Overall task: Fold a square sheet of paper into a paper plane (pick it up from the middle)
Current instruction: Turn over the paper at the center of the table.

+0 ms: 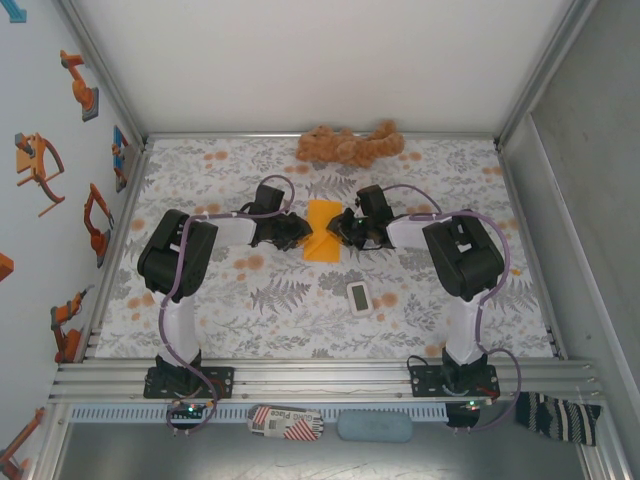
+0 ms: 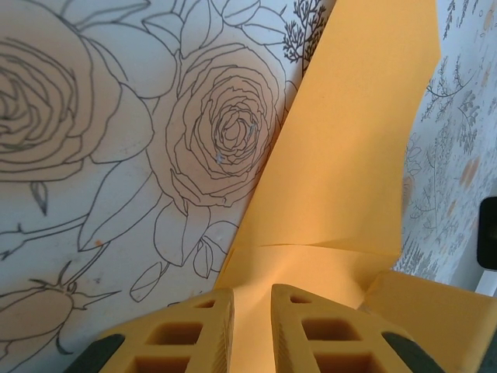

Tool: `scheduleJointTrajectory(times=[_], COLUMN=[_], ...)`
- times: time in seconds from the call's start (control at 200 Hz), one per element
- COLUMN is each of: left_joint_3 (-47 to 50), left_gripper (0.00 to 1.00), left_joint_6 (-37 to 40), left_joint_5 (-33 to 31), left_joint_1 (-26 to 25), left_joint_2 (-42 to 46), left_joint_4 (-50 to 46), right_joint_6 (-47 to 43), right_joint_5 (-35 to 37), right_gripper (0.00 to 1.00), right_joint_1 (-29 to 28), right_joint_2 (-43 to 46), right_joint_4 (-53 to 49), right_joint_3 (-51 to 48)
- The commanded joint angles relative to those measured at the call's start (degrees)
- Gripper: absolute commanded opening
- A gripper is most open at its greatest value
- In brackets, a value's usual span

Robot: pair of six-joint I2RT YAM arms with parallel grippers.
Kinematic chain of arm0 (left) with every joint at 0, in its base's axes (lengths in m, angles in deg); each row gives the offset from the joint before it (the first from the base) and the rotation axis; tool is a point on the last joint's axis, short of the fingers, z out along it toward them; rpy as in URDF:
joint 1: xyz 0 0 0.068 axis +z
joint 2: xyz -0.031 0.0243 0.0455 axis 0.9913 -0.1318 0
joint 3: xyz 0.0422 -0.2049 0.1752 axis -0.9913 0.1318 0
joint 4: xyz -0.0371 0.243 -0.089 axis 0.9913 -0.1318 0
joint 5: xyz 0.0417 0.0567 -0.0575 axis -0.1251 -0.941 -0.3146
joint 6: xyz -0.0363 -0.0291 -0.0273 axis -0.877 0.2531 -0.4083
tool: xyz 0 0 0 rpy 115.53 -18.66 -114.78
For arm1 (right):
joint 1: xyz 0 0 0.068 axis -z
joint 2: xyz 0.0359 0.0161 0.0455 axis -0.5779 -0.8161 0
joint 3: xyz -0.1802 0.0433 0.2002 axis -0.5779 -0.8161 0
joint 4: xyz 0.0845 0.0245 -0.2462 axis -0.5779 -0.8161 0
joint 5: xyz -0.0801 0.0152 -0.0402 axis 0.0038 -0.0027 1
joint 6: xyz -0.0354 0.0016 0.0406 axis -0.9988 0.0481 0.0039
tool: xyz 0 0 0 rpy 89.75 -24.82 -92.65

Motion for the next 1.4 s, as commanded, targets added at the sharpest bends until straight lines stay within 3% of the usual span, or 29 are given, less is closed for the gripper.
scheduleJointTrajectory(times=[0.0,0.315,0.411,0.491,0.601,0.706,0.826,0.956,1.062,1.182,1.397], left_joint_3=[1.75,1.89,1.84,1.64,3.15,8.06,12.99,17.90,19.08,20.07,19.28], left_gripper=[0.22,0.22,0.23,0.24,0.28,0.38,0.50,0.81,0.93,1.00,0.99], left_joint_6=[-0.81,-0.93,-0.97,-1.03,-1.73,-2.90,-5.32,-9.36,-10.80,-13.67,-16.34], left_joint_5=[-1.41,-1.31,-1.13,-0.75,-1.13,-1.56,2.13,3.77,5.30,7.61,11.22], left_joint_1=[0.18,0.36,0.45,0.77,1.75,3.63,6.00,6.86,6.83,6.71,4.33], left_joint_2=[-0.27,0.83,1.58,2.74,6.20,11.44,16.69,23.26,27.49,30.45,29.48], left_joint_4=[-3.45,-3.44,-3.42,-3.29,-1.17,6.23,14.46,22.53,25.25,29.24,34.17], right_joint_6=[2.27,3.65,3.57,3.48,2.74,0.05,-2.61,-0.90,1.21,3.60,8.23], right_joint_5=[-0.79,-0.80,-0.74,-0.80,-1.09,-1.41,-3.01,-8.37,-11.25,-13.01,-14.72], right_gripper=[0.22,0.19,0.12,0.00,0.00,0.00,0.00,0.00,0.00,0.00,0.00], right_joint_1=[-0.38,-0.46,-0.46,-0.44,-0.40,-0.38,-0.04,0.41,0.51,0.80,0.92], right_joint_2=[-1.13,-2.68,-2.86,-2.68,-1.47,1.50,6.64,10.79,12.86,14.65,16.11], right_joint_4=[5.12,6.80,7.33,8.57,10.88,11.64,12.39,17.96,20.47,22.10,26.65], right_joint_3=[-1.10,-1.64,-1.63,-1.75,-1.93,-1.78,-1.85,-1.85,-0.95,0.13,1.30])
